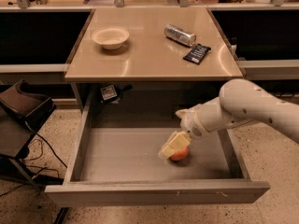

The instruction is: Pick apple from top drawer and place on counter

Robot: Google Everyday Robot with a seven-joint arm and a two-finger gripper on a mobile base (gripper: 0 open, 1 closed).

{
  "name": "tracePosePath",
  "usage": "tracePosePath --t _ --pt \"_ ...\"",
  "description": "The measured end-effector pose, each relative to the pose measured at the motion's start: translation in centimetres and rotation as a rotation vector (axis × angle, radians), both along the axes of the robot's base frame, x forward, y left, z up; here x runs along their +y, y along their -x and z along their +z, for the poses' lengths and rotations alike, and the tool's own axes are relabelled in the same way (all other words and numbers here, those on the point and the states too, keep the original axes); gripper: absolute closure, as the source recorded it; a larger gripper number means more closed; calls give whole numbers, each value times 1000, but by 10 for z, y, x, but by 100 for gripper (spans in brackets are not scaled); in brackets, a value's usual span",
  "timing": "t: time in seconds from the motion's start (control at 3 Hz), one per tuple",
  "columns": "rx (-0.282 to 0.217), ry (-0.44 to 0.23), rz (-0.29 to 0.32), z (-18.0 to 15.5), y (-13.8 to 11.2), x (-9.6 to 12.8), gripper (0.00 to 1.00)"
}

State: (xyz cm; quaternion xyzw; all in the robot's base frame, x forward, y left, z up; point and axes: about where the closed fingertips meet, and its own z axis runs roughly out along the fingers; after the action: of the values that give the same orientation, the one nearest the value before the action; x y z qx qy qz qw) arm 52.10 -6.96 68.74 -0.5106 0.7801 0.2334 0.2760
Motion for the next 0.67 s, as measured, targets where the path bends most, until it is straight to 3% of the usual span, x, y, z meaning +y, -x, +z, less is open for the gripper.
tracePosePath --t 0.33,0.67 --pt "32 52 -176 -58 -31 -37 0" --pt "34 50 -175 -59 -31 -37 0"
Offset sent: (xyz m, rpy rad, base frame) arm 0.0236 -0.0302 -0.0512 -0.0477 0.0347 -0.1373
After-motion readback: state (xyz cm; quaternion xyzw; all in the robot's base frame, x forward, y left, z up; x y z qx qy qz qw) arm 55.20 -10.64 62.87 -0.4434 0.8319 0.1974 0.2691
